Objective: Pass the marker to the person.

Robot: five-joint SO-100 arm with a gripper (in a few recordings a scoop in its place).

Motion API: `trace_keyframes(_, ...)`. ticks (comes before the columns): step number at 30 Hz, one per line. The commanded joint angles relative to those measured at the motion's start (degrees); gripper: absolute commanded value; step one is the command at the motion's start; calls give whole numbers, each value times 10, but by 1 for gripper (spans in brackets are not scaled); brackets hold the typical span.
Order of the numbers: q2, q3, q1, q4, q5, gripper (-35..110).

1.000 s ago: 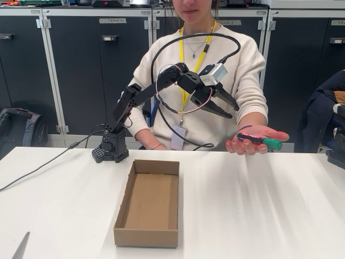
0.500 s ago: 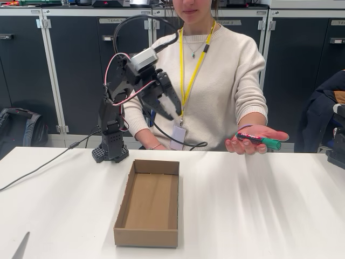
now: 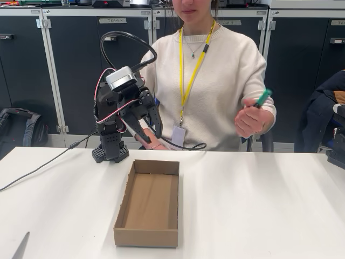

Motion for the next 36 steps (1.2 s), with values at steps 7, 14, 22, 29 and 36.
trace_keyframes(7, 49, 6, -2, -9, 9, 8)
trace_keyframes(14, 49, 7, 1, -4, 11, 8)
trace_keyframes(22, 52, 19, 2, -12, 13, 8)
trace_keyframes(29, 56, 27, 2, -15, 11, 8)
trace_keyframes(36, 56, 33, 4, -18, 11, 8)
